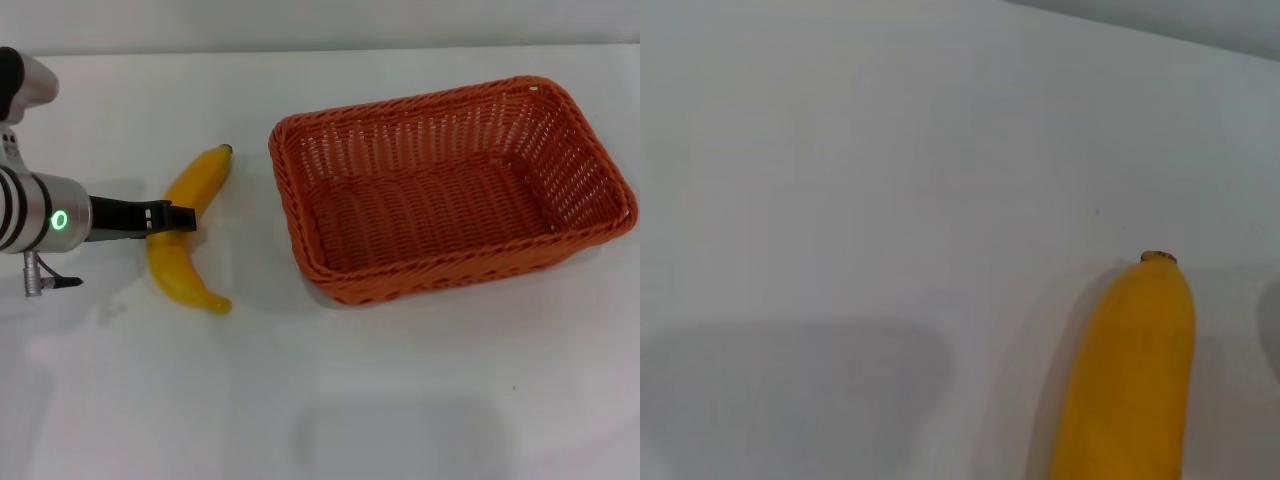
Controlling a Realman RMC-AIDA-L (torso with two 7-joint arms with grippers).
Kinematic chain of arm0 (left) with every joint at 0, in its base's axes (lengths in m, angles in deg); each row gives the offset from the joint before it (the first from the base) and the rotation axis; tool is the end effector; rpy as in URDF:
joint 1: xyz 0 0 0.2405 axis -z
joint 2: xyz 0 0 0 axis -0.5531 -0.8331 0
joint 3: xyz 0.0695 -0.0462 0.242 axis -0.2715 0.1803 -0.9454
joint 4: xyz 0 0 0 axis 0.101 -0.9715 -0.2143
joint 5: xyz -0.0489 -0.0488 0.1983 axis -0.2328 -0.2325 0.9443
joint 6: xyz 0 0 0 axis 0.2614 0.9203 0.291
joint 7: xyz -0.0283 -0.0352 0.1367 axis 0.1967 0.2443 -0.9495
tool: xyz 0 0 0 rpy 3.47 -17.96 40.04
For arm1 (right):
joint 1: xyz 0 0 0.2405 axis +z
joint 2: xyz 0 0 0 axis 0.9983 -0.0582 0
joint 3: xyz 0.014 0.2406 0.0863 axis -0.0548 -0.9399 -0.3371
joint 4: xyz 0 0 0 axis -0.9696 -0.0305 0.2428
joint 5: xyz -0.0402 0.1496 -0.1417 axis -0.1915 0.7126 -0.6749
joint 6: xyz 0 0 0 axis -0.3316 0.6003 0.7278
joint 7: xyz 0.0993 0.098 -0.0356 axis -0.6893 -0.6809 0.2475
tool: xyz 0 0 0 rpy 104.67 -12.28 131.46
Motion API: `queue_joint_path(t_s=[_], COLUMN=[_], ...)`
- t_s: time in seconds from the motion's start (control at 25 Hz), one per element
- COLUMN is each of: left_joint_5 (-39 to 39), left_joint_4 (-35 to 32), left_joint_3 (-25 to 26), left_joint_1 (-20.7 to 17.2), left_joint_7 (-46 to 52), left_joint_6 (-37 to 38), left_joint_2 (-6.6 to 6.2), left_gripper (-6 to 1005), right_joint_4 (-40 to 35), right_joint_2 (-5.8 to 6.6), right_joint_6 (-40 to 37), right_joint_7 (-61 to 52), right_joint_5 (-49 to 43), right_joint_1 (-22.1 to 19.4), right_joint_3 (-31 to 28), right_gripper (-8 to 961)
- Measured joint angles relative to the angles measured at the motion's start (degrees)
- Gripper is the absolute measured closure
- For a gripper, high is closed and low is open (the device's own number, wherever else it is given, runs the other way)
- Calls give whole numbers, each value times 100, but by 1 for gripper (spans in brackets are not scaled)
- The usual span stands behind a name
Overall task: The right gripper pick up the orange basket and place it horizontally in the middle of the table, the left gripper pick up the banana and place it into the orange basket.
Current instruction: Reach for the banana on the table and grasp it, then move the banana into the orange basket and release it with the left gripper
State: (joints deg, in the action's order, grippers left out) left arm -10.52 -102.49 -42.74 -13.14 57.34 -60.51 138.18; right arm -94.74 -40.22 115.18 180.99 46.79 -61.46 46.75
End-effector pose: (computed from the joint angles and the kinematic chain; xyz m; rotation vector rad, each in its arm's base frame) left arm -0.2542 0.3601 -0.0067 -1.9074 -1.5510 -0.0325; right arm 0.3603 0.3807 0.1554 -1.6396 0.5288 0.6234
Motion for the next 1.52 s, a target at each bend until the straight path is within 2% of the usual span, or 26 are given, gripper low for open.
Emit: queue_joint_path(t_s=[0.48, 1.16, 1.52], left_joint_5=[-30, -114, -172], left_joint_4=[5, -136, -952], left_joint_3=[100, 105, 79], left_joint_1=[-7, -57, -617], left_joint_7=[73, 37, 35], left_joint_6=[-1, 38, 512], left_joint_2=[9, 1, 17], left_gripper=[477, 477, 476], right_joint_4=[0, 0, 0], right_joint_2=[-5, 3, 34], right_joint_6=[-12, -92, -207], right_joint_7=[0, 68, 87], right_joint_5=[0, 43, 50], right_joint_1=[11, 4, 5], right_joint_3=[-24, -54, -51], right_gripper=[173, 173, 173])
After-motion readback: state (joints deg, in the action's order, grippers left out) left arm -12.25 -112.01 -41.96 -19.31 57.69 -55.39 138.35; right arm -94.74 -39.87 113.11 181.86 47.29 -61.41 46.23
